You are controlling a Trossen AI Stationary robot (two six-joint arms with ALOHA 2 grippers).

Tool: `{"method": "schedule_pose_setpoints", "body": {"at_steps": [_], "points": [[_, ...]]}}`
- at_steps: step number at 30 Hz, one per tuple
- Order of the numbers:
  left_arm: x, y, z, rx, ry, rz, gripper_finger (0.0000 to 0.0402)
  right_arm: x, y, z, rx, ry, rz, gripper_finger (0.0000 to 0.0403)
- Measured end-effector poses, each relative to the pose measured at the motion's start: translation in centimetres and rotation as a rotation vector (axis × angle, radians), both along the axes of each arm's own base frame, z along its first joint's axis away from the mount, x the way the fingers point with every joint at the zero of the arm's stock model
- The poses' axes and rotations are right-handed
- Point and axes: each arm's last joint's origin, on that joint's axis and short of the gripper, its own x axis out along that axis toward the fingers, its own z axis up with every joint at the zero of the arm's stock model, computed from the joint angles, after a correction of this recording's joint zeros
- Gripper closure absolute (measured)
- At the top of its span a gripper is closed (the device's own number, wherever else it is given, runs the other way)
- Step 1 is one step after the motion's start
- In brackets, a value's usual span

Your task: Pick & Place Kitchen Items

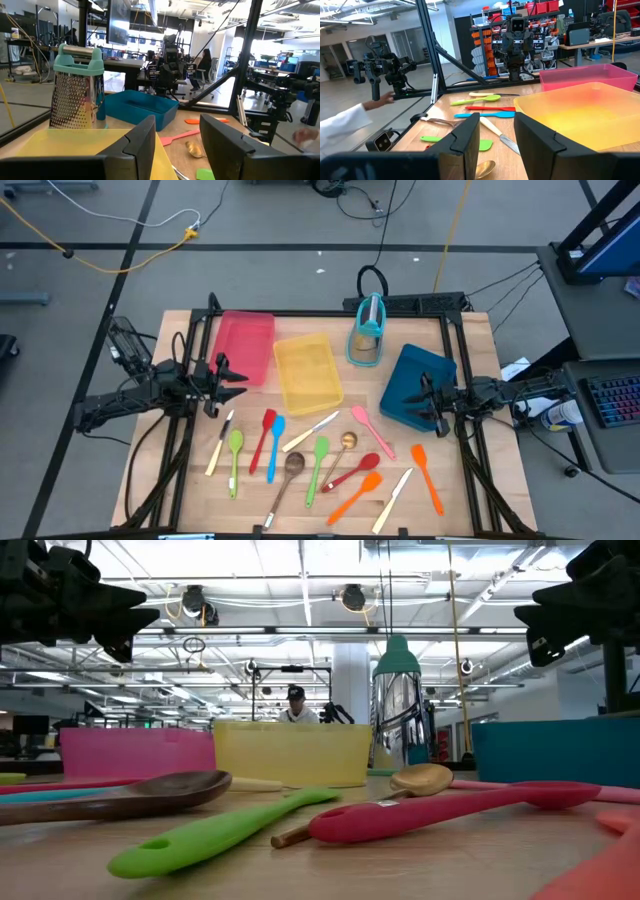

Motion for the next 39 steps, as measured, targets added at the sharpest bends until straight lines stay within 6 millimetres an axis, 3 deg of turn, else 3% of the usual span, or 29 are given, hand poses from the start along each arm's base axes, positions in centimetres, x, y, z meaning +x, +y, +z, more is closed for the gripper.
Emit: {"method": "schedule_pose_setpoints", "body": {"at_steps": [24, 33, 39], "points": [[0.0, 0.0, 0.0, 0.000, 0.000, 0.000, 0.0245, 0.0, 0.0, 0.3, 0.015, -0.030, -0.009, 0.0289], [0.0, 0.0, 0.0, 0.000, 0.000, 0.000, 0.0245, -0.3, -0.5, 1.9, 0.025, -0.194, -0.153, 0.0289], [0.0, 0.0, 0.0, -0.010, 0.000, -0.001, 0.0245, -0.3, -0.9, 2.1, 0.055, -0.205, -0.298, 0.0289]]}}
